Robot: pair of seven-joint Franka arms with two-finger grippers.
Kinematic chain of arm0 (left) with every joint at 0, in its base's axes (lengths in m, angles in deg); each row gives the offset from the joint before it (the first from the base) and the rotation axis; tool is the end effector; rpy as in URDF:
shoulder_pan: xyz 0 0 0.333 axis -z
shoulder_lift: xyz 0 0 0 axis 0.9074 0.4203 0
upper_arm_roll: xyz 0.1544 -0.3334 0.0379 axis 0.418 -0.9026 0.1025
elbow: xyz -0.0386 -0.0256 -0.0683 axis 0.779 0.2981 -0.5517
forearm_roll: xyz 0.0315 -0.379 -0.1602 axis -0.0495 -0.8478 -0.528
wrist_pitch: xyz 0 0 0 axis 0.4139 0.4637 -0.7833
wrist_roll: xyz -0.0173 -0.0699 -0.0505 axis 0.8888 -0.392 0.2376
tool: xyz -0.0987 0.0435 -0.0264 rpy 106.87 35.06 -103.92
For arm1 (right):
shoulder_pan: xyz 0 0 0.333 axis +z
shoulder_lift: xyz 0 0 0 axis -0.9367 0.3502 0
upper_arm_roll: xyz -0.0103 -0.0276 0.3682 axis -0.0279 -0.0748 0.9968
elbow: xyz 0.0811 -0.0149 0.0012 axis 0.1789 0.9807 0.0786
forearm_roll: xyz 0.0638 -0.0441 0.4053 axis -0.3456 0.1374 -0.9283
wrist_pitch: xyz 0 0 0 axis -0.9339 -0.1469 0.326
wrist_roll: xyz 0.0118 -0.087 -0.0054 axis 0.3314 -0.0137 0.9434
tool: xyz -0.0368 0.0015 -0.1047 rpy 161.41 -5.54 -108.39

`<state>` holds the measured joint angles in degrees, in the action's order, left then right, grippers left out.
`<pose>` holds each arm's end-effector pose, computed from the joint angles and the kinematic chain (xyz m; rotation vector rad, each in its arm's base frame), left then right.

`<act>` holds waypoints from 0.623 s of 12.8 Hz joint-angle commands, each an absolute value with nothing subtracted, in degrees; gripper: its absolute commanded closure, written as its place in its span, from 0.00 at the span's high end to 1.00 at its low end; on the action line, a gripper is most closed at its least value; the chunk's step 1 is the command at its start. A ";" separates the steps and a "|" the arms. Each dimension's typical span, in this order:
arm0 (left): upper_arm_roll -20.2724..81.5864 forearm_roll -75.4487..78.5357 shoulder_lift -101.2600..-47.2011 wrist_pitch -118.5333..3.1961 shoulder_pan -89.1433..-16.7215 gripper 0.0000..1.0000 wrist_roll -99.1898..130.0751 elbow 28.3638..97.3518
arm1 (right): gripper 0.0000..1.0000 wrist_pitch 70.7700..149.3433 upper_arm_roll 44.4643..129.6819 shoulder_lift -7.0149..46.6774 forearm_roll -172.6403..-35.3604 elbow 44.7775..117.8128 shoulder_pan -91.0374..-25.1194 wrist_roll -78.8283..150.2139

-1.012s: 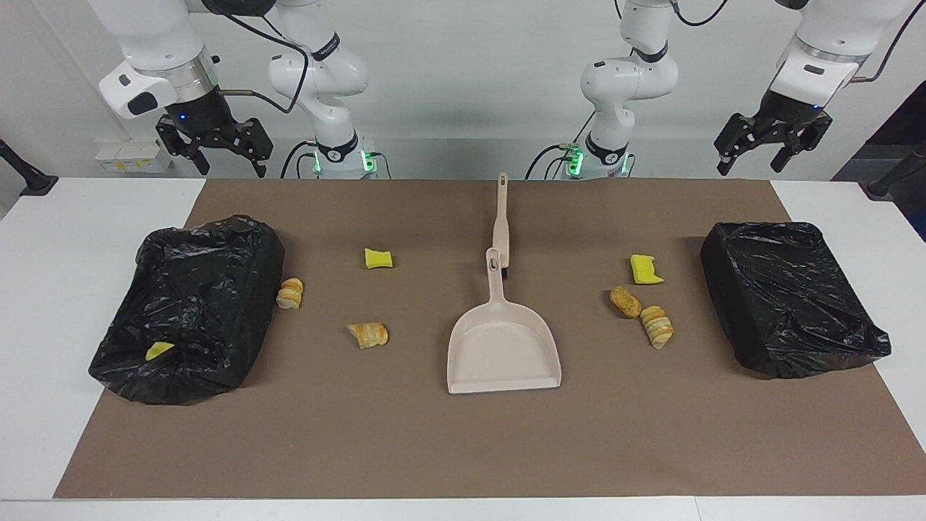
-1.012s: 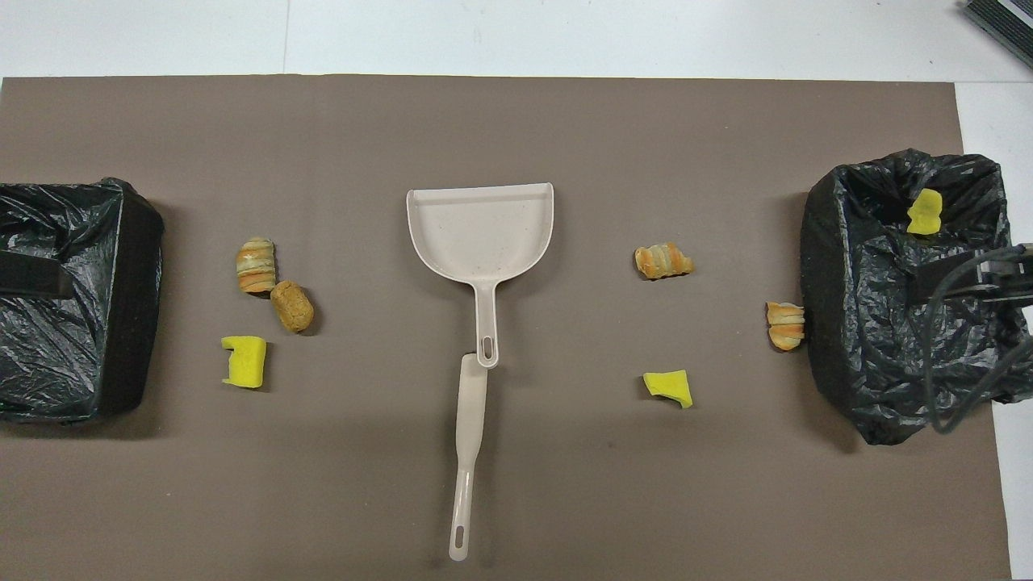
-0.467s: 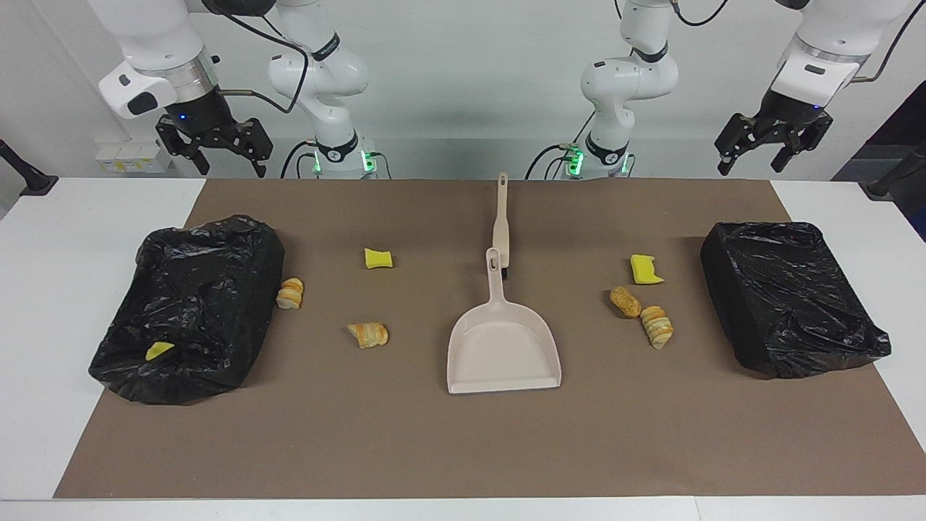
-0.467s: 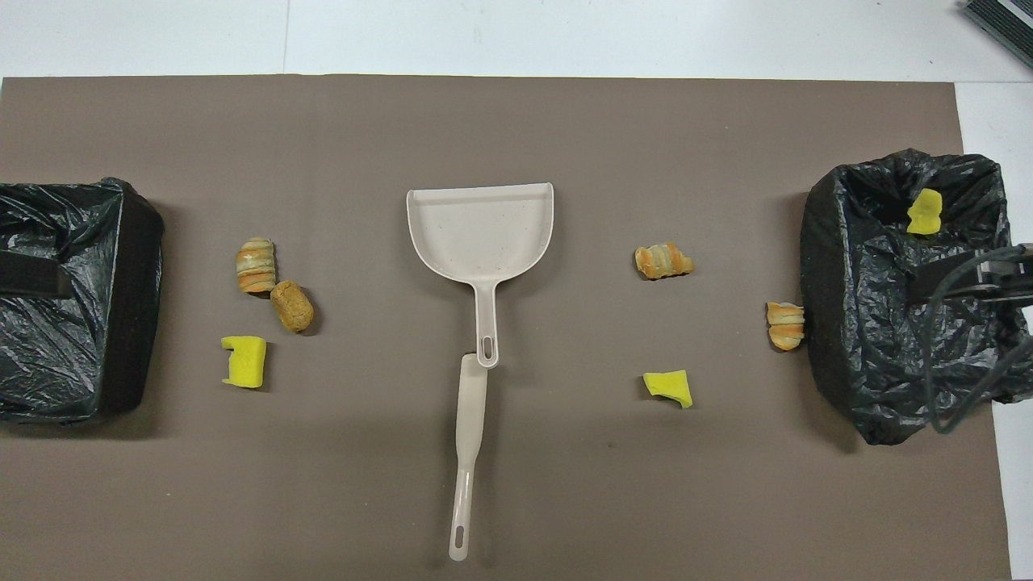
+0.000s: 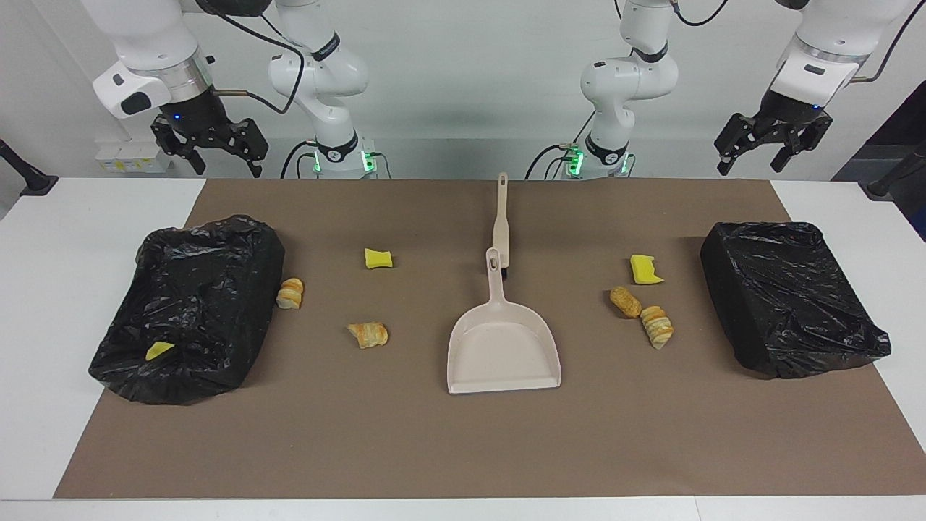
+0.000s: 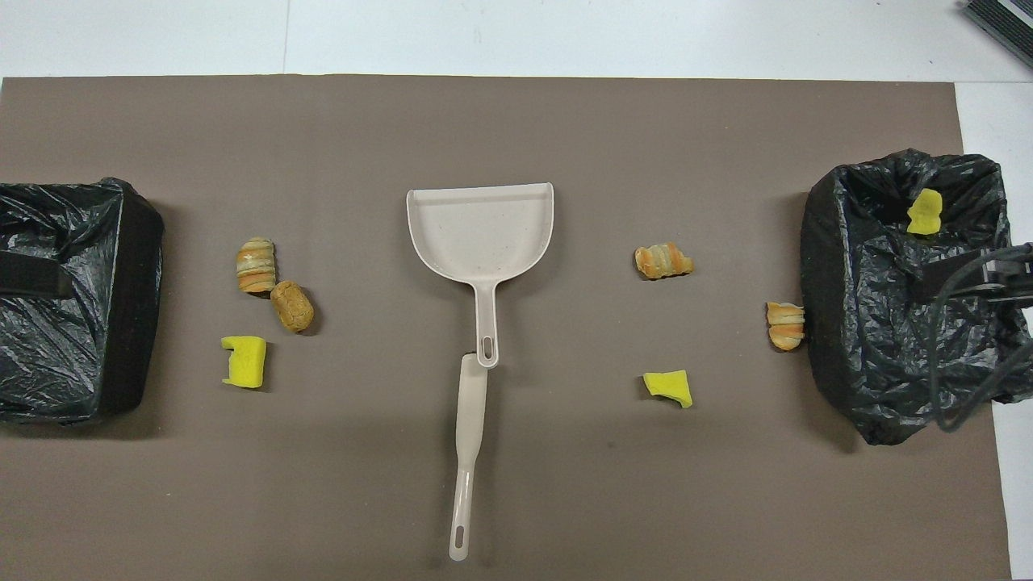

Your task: Sweep and dump trash in bin

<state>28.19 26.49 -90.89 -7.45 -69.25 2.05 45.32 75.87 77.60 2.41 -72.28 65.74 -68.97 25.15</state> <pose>0.5277 -0.0175 0.7215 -3.1355 -0.0183 -0.0867 0.5479 -0.0196 0.7024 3.1202 -0.1172 -0.0735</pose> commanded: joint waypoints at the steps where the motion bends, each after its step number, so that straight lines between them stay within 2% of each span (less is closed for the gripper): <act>1: 27.97 27.12 -91.41 -6.56 -69.28 1.00 1.49 45.51 | 1.00 75.08 78.02 2.81 -73.24 65.61 -69.59 26.11; 6: 27.97 27.12 -91.32 -6.73 -69.28 1.00 1.32 45.42 | 1.00 77.09 79.95 9.66 -72.88 65.61 -66.61 26.03; 8: 28.06 27.12 -91.32 -6.65 -69.45 1.00 1.67 45.33 | 1.00 80.42 80.05 12.39 -72.27 65.61 -62.49 25.59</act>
